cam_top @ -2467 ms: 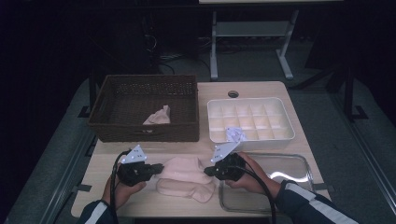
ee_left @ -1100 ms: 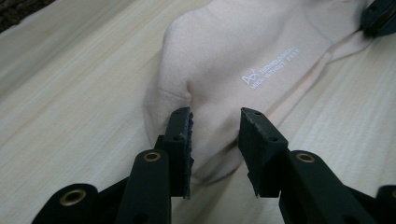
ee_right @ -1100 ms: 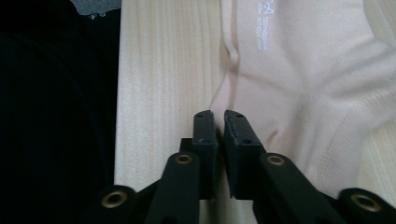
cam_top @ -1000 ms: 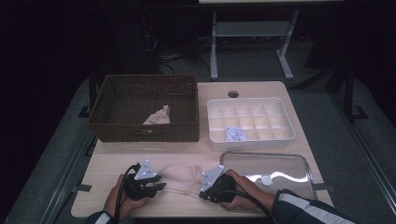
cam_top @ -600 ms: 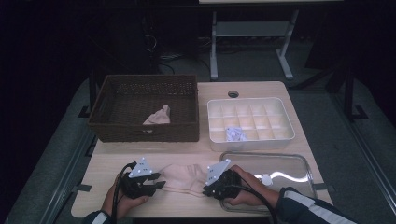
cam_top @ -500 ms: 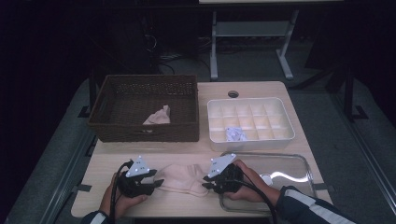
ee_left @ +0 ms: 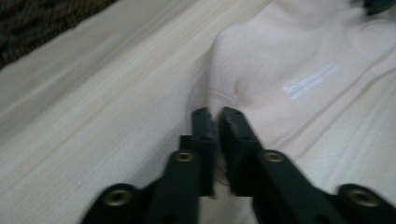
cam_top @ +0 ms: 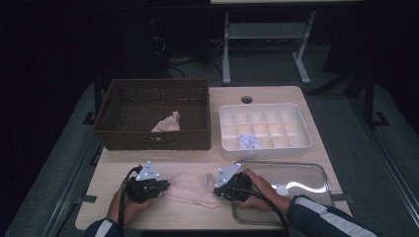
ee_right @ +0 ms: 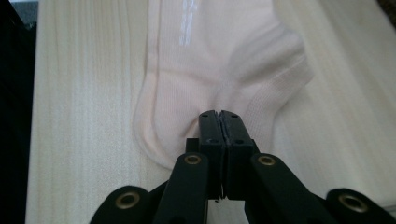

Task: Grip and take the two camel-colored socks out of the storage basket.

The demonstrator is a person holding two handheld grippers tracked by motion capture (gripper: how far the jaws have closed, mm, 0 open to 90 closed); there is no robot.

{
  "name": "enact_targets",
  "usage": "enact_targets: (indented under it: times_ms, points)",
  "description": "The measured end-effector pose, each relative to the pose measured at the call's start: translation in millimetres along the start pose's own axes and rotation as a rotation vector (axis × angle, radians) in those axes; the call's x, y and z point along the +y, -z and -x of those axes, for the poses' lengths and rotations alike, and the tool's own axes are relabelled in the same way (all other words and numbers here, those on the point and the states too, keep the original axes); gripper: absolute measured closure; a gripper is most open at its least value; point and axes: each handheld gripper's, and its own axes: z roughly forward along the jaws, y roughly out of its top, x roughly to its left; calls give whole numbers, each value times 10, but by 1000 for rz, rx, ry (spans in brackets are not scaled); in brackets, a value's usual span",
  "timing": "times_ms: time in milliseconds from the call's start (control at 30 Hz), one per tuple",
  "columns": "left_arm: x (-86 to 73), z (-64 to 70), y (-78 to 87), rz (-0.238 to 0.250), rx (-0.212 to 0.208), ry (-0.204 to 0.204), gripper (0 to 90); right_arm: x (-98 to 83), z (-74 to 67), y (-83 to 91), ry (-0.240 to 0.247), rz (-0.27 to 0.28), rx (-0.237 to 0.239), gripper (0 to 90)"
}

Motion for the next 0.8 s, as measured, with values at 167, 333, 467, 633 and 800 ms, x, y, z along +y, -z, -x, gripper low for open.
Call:
enact_targets:
  times_ms: [167, 333, 467, 633, 800]
  points:
    - [94, 33, 192, 91, -11, -11, 870, 21, 68, 213, -20, 96, -11, 885]
    - [21, 47, 163, 58, -30, 6, 833, 15, -7, 228, -10, 86, 22, 882]
    - [-59, 7, 49, -10, -2, 29, 748, 41, -74, 118, 8, 50, 36, 874]
    - [-81, -92, 41, 7, 43, 93, 602, 65, -121, 5, 38, 29, 18, 842]
    - [-87, -132, 34, 26, 54, 125, 451, 65, -45, 51, -24, 42, -8, 706]
